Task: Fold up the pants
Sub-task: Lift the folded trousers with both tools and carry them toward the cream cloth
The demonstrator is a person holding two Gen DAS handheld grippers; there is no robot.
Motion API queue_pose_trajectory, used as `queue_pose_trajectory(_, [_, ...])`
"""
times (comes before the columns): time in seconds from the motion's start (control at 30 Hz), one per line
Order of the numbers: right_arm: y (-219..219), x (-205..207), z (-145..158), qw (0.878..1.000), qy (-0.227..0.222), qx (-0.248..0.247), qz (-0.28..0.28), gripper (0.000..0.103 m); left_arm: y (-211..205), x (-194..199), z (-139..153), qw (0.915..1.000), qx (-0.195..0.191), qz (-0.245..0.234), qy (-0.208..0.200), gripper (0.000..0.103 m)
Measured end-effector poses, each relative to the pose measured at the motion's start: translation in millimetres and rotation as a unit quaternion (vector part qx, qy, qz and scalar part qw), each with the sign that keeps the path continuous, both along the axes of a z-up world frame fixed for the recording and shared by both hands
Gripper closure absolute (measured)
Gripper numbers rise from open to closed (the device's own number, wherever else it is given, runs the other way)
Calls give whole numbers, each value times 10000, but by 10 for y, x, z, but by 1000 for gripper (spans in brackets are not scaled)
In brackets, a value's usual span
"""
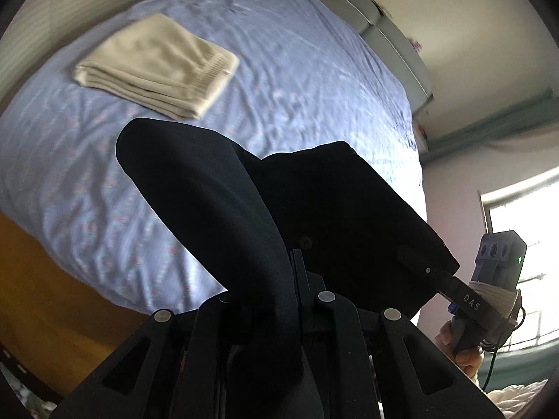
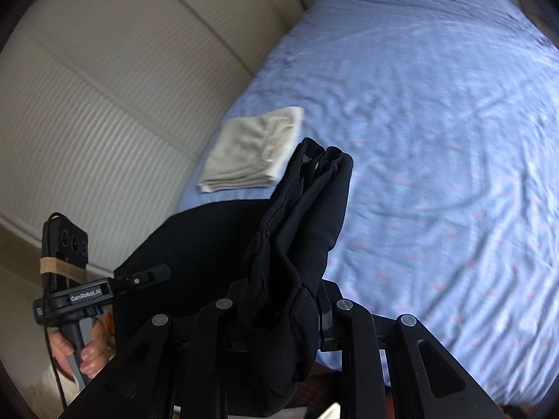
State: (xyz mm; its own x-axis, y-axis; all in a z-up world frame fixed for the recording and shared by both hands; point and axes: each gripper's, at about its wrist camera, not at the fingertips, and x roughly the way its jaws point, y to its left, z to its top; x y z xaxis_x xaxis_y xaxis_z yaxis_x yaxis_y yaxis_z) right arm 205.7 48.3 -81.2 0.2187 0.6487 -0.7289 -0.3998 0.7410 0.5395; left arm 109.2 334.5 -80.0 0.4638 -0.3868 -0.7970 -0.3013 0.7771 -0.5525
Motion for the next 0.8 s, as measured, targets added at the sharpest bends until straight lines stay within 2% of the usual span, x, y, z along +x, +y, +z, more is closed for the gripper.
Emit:
queue_pose_trajectory(0.07, [167, 36, 25, 9999, 13, 82, 109, 79, 183, -12, 56, 9998, 16, 208, 0, 89])
queue_pose_trajectory(0.17, [433, 141, 52, 9995, -65, 157, 273, 79, 416, 32, 160, 9993, 254, 222, -144, 89])
queue_pose_trajectory(0.37, [971, 375, 125, 9995, -117, 204, 203, 79, 961, 282, 230, 9988, 271, 172, -376, 89])
queue_pose_trajectory(0.5, [1418, 541, 141, 9996, -207, 145, -148, 79, 1420, 618, 200, 9986, 244, -146, -456, 89])
queue_pose_trajectory(0.6, [1712, 676, 139, 9984, -115, 139, -533, 79, 1846, 981, 194, 9980, 166, -460, -408, 89])
queue_pose_trajectory(0.8, [2310, 1008, 92, 9939, -112, 117, -1092, 79, 2499, 1719, 224, 9908, 331, -1234, -444, 89])
